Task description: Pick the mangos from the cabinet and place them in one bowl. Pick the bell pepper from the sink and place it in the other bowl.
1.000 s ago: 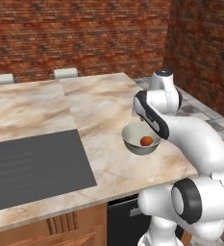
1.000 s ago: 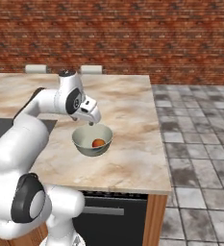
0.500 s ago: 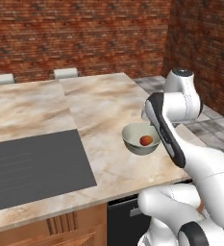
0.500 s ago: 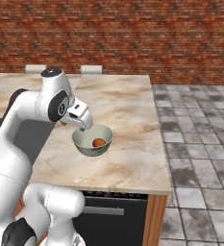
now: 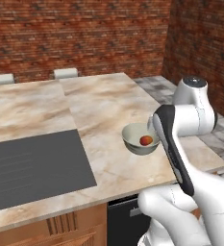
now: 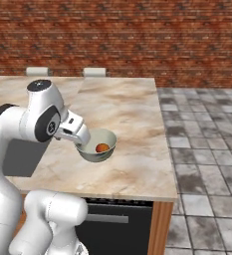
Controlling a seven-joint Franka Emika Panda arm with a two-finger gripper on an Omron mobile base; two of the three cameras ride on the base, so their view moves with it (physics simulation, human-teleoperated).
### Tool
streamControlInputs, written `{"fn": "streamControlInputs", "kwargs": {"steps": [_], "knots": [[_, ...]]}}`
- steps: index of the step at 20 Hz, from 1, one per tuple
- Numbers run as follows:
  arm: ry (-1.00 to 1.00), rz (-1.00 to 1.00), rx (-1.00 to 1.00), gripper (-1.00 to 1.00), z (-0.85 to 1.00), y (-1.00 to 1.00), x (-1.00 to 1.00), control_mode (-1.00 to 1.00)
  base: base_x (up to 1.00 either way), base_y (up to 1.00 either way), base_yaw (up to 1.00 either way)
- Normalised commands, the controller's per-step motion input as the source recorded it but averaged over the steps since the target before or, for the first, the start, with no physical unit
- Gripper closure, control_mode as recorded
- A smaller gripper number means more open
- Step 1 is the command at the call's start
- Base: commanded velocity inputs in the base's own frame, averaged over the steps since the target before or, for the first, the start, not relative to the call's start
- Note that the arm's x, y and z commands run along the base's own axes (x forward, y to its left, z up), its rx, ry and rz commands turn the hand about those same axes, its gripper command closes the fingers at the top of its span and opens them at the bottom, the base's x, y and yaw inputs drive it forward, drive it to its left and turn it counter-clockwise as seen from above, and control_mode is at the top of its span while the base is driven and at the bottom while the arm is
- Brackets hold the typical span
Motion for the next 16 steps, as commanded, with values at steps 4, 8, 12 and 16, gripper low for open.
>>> {"fn": "streamControlInputs", "kwargs": {"steps": [4,8,12,16], "knots": [[0.05,-0.01,-0.02,-1.0,0.0,0.01,-0.03,-1.0,0.0,0.0,0.0],[0.0,0.0,0.0,-1.0,0.0,0.0,0.0,-1.0,0.0,0.0,0.0],[0.0,0.0,0.0,-1.0,0.0,0.0,0.0,1.0,-0.01,0.0,0.0],[0.0,0.0,0.0,-1.0,0.0,0.0,0.0,1.0,-0.01,-0.07,-0.29]]}}
